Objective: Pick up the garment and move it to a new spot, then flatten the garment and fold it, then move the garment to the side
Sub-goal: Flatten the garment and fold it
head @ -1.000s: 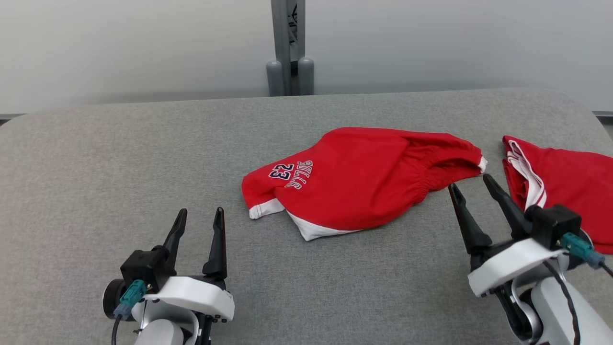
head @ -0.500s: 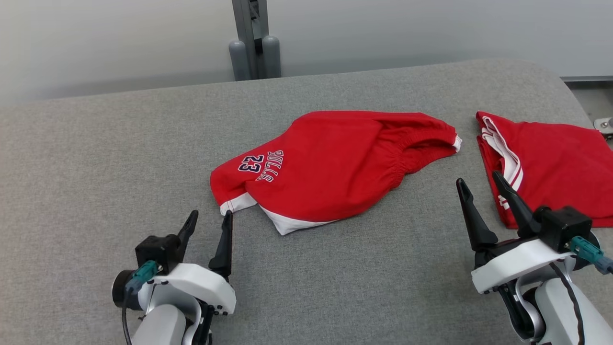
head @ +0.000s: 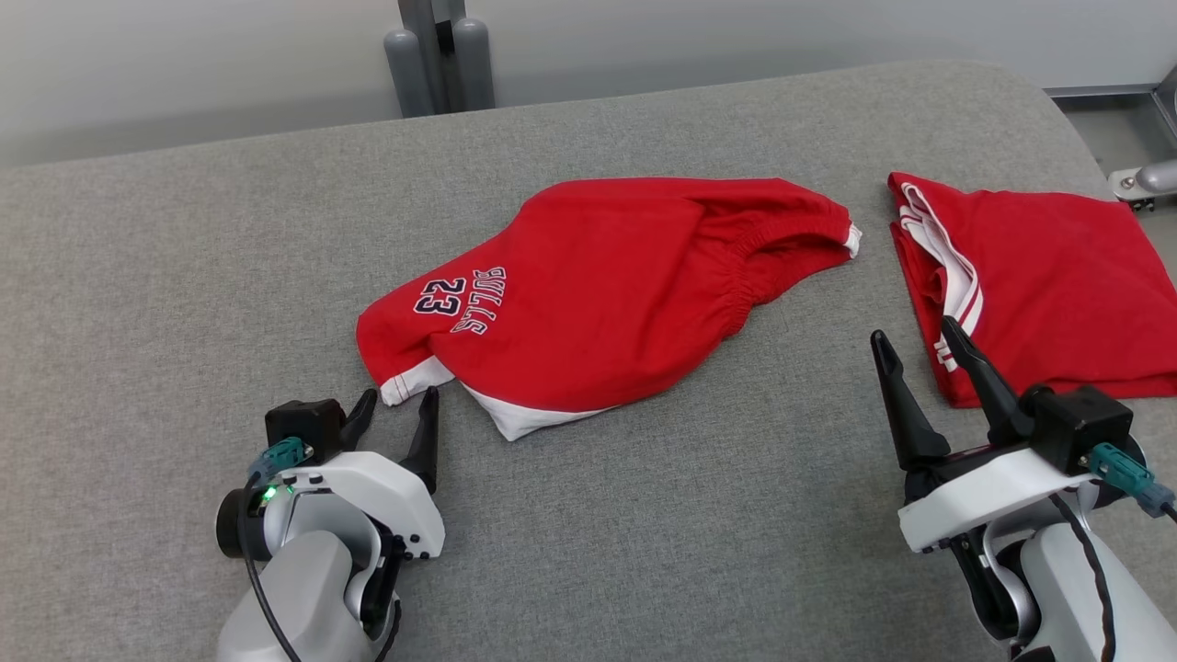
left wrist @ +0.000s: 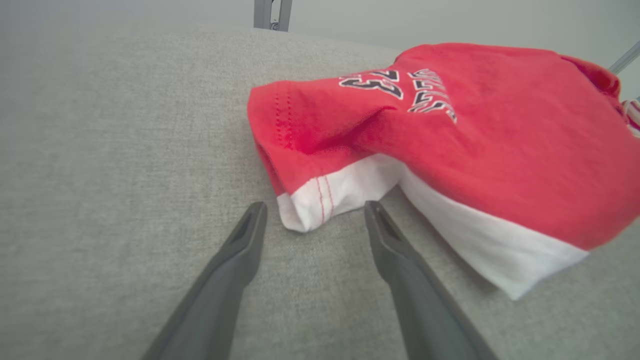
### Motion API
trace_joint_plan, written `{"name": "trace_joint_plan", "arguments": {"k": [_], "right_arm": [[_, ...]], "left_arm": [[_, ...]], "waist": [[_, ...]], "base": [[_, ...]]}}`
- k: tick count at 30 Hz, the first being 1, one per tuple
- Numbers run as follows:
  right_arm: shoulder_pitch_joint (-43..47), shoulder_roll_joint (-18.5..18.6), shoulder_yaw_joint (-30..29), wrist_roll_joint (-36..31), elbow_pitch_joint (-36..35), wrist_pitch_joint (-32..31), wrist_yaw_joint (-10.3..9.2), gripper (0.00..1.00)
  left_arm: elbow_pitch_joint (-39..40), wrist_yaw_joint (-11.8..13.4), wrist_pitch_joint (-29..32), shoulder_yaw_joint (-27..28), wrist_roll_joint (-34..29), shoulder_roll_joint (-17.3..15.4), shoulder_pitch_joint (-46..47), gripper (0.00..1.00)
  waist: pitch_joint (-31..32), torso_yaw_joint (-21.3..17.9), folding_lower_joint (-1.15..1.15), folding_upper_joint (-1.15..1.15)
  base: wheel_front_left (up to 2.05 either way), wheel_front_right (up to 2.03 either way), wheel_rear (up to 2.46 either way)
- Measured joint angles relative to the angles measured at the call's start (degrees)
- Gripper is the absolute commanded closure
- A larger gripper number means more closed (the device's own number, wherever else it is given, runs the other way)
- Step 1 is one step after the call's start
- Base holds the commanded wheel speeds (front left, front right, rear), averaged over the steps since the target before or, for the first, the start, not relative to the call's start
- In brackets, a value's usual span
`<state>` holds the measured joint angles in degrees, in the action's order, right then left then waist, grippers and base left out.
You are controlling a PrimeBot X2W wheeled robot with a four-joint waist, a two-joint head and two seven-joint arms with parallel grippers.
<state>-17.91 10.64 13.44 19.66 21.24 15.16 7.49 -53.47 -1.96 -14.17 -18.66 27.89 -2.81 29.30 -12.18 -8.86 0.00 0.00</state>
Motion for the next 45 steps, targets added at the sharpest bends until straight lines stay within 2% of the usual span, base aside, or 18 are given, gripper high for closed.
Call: {"name": "trace_joint_plan", "arguments": {"k": [4, 5, 6, 7, 8, 9, 14, 19, 27, 32, 36, 37, 38, 41, 45], "right_arm": [[-0.3, -0.2, -0.2, -0.1, 0.1, 0.0, 0.00, 0.00], [-0.3, -0.2, -0.2, -0.1, 0.1, 0.0, 0.01, 0.00], [-0.3, -0.2, -0.3, -0.1, 0.1, 0.0, 0.00, 0.00], [-0.3, -0.3, -0.4, -0.1, 0.2, 0.0, 0.00, 0.00], [-0.3, -0.3, -0.5, -0.2, 0.3, 0.0, 0.00, 0.00], [-0.3, -0.2, -0.6, -0.3, 0.4, 0.0, 0.00, 0.00], [-0.2, -0.2, -1.2, -1.1, 1.5, 0.0, 0.00, 0.00], [-0.2, -0.4, -1.1, -1.5, 2.1, 0.0, 0.00, 0.00], [0.1, -0.8, -0.1, -1.6, 4.2, 0.0, 0.01, 0.00], [0.1, -1.1, 0.5, -1.5, 5.2, 0.0, 0.01, 0.00], [0.2, -1.2, 1.9, -1.0, 6.1, 0.0, 0.01, 0.00], [0.2, -1.2, 2.3, -0.9, 6.6, 0.0, 0.00, 0.00], [0.1, -1.3, 2.7, -0.8, 7.0, 0.0, 0.00, 0.00], [-0.1, -1.3, 3.9, -0.4, 7.8, 0.0, 0.00, 0.00], [-0.4, -1.3, 4.4, 0.1, 8.1, 0.0, 0.01, 0.00]], "left_arm": [[-1.9, 0.0, -0.5, -1.1, 1.0, 0.0, 1.3, 0.00], [-2.1, 0.0, -0.6, -1.2, 1.0, 0.0, 1.6, 0.05], [-2.1, 0.0, -0.6, -1.3, 1.2, 0.0, 1.7, 0.48], [-2.1, 0.0, -0.7, -1.4, 1.5, 0.0, 1.8, 0.64], [-2.1, 0.0, -0.7, -1.5, 1.6, 0.0, 1.8, 0.99], [-1.7, 0.1, -0.7, -1.5, 1.6, 0.0, 1.8, 1.00], [4.2, 1.4, -0.7, 1.1, -0.4, -0.1, 1.4, 1.00], [14.7, 2.0, -0.7, 5.5, -4.7, -0.4, -1.5, 1.00], [26.9, 2.2, -0.7, 11.8, -10.4, -0.1, -7.3, 1.00], [28.6, 3.0, -0.8, 14.2, -12.7, -0.1, -9.9, 1.00], [23.6, 4.4, -0.8, 14.6, -14.5, -0.1, -11.4, 1.00], [21.0, 4.5, -0.8, 14.2, -14.8, -0.1, -11.7, 0.72], [18.6, 4.9, -0.8, 14.1, -14.9, 0.0, -11.9, 0.02], [13.5, 6.4, -0.8, 14.3, -15.2, 0.0, -11.5, 0.00], [12.4, 7.2, -0.8, 15.0, -15.2, 0.0, -10.5, 0.00]], "waist": [[-0.3, -0.3, 0.00, 0.00], [-0.3, -0.3, 0.00, 0.00], [-0.4, -0.3, 0.00, 0.00], [-0.4, -0.2, 0.00, 0.00], [-0.4, -0.1, 0.00, 0.00], [-0.4, 0.1, 0.00, 0.00], [0.2, 1.4, 0.00, 0.00], [1.4, 2.8, 0.00, 0.00], [3.3, 5.7, 0.00, 0.00], [4.1, 7.7, 0.00, 0.00], [4.6, 9.1, 0.00, 0.00], [4.7, 9.5, 0.00, 0.00], [4.8, 9.8, 0.00, 0.00], [5.0, 10.4, 0.00, 0.00], [5.2, 10.8, 0.00, 0.00]], "base": [[0.00, 0.00, 0.00], [0.00, 0.00, 0.00], [0.00, 0.00, 0.00], [0.00, 0.00, 0.00], [0.00, 0.00, 0.00], [0.00, 0.00, 0.00], [0.00, 0.00, 0.00], [0.00, 0.00, 0.00], [0.00, 0.00, 0.00], [0.00, 0.00, 0.00], [0.00, 0.00, 0.00], [0.00, 0.00, 0.00], [0.00, 0.00, 0.00], [0.00, 0.00, 0.00], [0.00, 0.00, 0.00]]}}
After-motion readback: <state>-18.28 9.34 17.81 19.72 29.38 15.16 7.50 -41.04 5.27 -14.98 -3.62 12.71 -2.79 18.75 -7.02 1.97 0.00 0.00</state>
